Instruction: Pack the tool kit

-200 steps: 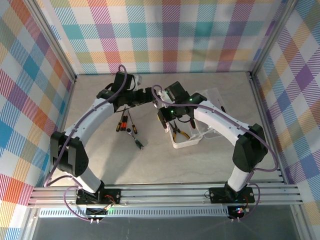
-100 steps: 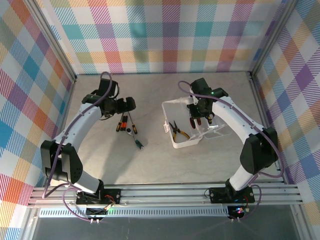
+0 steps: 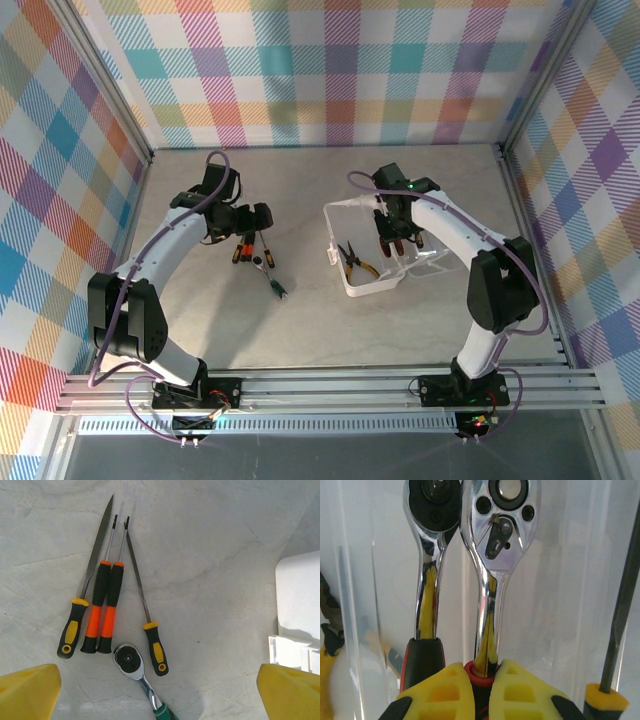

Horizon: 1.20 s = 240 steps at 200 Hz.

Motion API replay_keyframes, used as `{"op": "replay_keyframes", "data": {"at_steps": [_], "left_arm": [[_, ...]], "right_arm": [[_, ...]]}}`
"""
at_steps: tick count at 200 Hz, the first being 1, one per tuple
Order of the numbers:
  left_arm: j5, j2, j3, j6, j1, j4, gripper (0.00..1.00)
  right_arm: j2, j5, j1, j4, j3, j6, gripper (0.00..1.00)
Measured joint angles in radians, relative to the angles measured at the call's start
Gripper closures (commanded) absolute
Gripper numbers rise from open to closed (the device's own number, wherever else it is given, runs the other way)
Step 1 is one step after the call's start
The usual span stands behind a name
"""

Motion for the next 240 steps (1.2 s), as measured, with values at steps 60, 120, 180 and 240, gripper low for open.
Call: {"op": "replay_keyframes", "data": {"at_steps": [60,120,180,240], "left_arm": [[0.016,0.018,0.000,0.000,-0.002,0.000,0.00],[0.010,0.029,0.000,0.001,-0.002,-0.002,0.00],[-0.048,0.091,-0.005,0.006,-0.002,-0.002,0.13],[-0.080,0.225,0.029,0.016,-0.035,-0.003,0.36]], "right_arm": [[0.036,0.009,0.005,0.018,0.013,0.002,0.64],[0.021,0.000,0.016,0.023,0.028,-0.004,0.38],[-0.099,-0.024,0.083,0.010,0.060,-0.051,0.01],[-0.130,-0.079,0.105,0.014,0.061,-0.068,0.01]]}}
